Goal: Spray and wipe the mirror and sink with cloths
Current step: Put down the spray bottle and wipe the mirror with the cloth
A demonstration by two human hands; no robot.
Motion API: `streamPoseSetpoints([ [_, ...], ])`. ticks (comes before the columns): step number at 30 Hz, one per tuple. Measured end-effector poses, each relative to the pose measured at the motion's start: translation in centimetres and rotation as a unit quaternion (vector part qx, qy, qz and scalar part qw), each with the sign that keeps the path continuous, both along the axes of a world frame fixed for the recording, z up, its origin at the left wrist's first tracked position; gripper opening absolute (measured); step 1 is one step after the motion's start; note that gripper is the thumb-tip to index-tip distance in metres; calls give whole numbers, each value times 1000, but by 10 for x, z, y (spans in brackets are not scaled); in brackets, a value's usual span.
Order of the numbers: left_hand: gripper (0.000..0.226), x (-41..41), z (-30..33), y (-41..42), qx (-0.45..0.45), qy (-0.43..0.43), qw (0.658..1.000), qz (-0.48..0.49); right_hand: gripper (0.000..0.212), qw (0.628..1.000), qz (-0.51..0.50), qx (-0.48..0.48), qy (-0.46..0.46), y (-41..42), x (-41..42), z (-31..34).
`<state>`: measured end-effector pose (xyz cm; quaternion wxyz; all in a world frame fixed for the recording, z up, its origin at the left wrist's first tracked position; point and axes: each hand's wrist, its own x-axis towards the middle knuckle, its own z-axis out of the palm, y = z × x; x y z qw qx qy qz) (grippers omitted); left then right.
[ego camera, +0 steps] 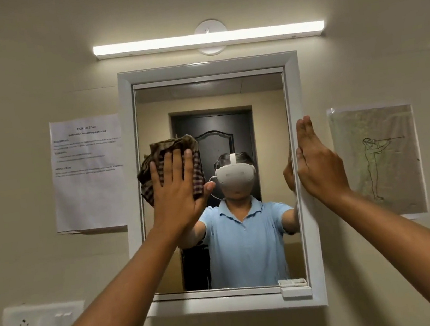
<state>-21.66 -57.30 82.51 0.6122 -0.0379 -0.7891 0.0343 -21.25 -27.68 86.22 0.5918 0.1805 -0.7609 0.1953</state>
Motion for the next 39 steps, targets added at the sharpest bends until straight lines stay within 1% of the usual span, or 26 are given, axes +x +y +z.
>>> streamPoseSetpoints([
  [4,88,-1,6,40,-20,-17,1000,-5,59,1000,7,2,-5,1,4,1],
  [9,92,-1,28,99,-68,-28,996,-51,62,1000,10,24,-11,11,5,3],
  [14,80,-7,40,146,-123,-14,989,-78,63,999,19,37,-18,21,10,4],
  [18,74,-12,27,164,-148,-11,985,-91,66,998,18,55,-26,28,11,-2],
  [22,75,-10,7,169,-136,-27,986,-89,63,998,24,55,-35,27,14,-9],
  [26,76,-6,-24,168,-152,-46,983,-88,56,998,26,47,-37,25,17,-16],
  [30,76,-5,-47,158,-183,-51,977,-101,60,997,6,48,-57,19,17,-23],
  [33,72,-2,-44,144,-198,-49,973,-111,62,997,-1,56,-55,13,17,-29],
  [36,71,-1,-37,124,-177,-49,977,-105,68,997,-8,53,-51,8,14,-37],
  [39,73,0,-25,93,-154,-52,984,-76,79,997,-16,37,-62,0,14,-42],
])
